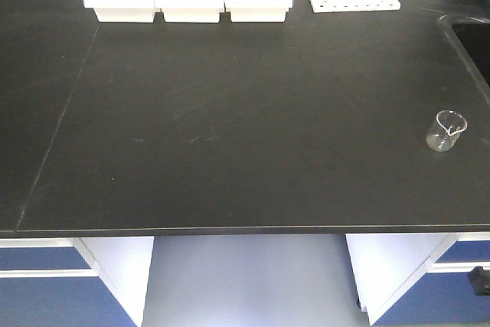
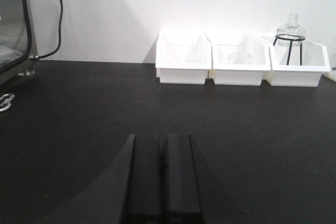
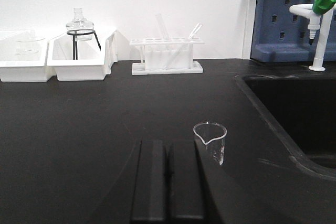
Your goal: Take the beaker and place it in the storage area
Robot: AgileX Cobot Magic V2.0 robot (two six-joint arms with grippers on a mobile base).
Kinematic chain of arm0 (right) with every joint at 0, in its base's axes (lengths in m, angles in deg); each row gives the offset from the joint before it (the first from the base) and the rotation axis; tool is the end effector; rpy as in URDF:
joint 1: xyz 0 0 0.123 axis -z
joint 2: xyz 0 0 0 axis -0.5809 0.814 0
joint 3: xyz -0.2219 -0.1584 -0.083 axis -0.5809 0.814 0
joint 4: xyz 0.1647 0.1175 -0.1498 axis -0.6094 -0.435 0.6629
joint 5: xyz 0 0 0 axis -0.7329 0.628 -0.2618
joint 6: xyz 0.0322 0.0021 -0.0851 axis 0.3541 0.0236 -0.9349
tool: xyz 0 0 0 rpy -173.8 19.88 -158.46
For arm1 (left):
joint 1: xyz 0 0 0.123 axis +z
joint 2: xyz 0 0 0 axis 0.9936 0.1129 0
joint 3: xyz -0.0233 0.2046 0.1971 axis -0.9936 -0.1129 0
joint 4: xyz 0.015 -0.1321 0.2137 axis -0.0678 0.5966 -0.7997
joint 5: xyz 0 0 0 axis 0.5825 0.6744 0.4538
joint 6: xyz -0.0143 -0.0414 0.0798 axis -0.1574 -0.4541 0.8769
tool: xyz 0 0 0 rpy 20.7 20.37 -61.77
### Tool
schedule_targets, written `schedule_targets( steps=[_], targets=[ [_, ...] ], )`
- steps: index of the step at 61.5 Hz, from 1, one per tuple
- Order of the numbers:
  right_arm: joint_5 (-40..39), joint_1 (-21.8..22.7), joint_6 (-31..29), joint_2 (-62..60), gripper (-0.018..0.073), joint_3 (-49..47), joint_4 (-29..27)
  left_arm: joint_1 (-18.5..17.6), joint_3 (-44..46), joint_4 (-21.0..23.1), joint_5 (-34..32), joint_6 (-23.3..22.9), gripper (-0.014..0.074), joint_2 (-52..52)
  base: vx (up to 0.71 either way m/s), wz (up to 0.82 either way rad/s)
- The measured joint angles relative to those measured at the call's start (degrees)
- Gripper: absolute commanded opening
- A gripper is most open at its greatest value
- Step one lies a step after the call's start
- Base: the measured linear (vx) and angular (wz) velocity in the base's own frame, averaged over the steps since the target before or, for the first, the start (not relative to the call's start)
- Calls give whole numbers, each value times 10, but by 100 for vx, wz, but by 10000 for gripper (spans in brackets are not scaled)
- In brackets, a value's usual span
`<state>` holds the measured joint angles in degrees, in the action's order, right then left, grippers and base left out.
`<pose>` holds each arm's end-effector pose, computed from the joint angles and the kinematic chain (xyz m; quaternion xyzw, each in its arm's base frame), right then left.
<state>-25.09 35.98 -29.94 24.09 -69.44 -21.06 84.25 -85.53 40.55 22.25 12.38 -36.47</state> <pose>0.0568 -0.0004 0.1918 0.0122 0.7272 0.0069 0.6863 0.0567 0.0021 0.1952 -0.0499 0.7188 -0.0279 0.6929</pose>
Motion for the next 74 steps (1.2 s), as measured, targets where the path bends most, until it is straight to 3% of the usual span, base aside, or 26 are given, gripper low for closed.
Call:
schedule_targets(
  steps=[74],
  targets=[
    [-27, 0, 0, 0, -8, 0, 1, 0, 0, 0, 0, 0, -8, 0, 0, 0]
  ],
)
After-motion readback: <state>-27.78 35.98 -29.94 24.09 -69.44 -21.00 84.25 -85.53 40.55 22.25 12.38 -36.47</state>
